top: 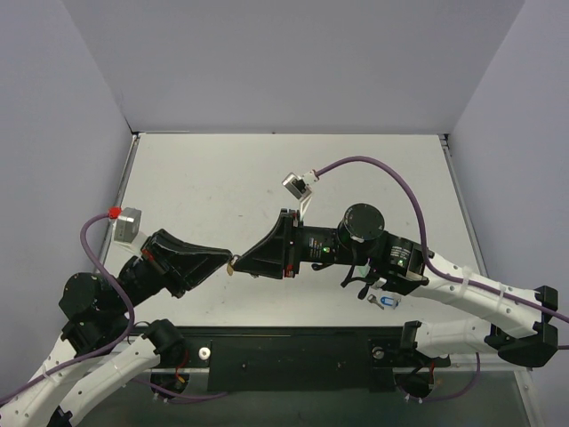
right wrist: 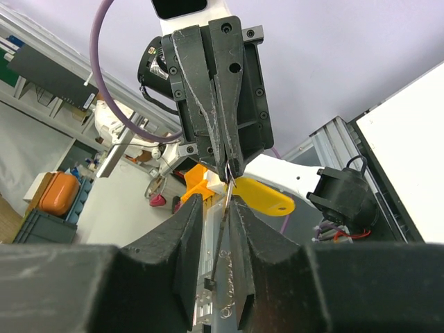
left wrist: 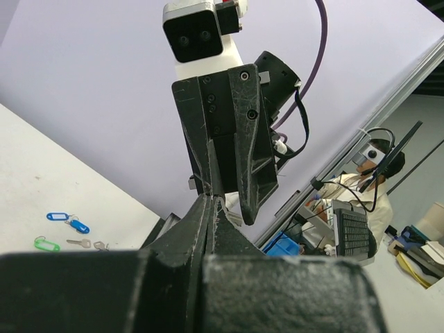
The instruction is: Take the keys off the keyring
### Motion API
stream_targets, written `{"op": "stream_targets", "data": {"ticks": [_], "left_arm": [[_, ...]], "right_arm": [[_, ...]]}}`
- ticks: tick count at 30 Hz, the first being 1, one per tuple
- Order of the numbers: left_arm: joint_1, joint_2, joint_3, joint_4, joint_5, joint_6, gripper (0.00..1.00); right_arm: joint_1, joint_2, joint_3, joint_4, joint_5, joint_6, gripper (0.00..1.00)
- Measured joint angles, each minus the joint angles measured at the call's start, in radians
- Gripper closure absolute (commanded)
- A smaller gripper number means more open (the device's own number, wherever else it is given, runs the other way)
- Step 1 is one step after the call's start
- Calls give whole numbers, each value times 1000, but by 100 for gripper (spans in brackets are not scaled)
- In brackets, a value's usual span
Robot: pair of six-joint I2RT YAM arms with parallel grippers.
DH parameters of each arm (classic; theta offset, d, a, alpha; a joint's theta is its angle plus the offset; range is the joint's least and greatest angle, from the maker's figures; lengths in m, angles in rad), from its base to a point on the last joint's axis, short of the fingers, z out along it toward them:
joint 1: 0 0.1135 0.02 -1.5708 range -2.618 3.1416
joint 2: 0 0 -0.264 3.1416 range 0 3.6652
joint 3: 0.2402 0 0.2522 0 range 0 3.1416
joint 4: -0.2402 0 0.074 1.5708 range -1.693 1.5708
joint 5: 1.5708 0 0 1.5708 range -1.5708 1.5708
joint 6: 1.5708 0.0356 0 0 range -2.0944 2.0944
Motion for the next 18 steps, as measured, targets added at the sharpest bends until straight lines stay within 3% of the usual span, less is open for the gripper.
{"op": "stream_targets", "data": {"ticks": [8, 12, 18], "left_arm": [[0, -5, 0, -8, -9, 2, 100], [0, -5, 0, -7, -9, 2, 100], [0, -7, 1, -16, -9, 14, 100]], "right_arm": [[0, 0, -8, 1, 0, 0, 87], [0, 0, -8, 0, 1, -1, 100], [0, 7, 16, -63, 24, -5, 100]]}}
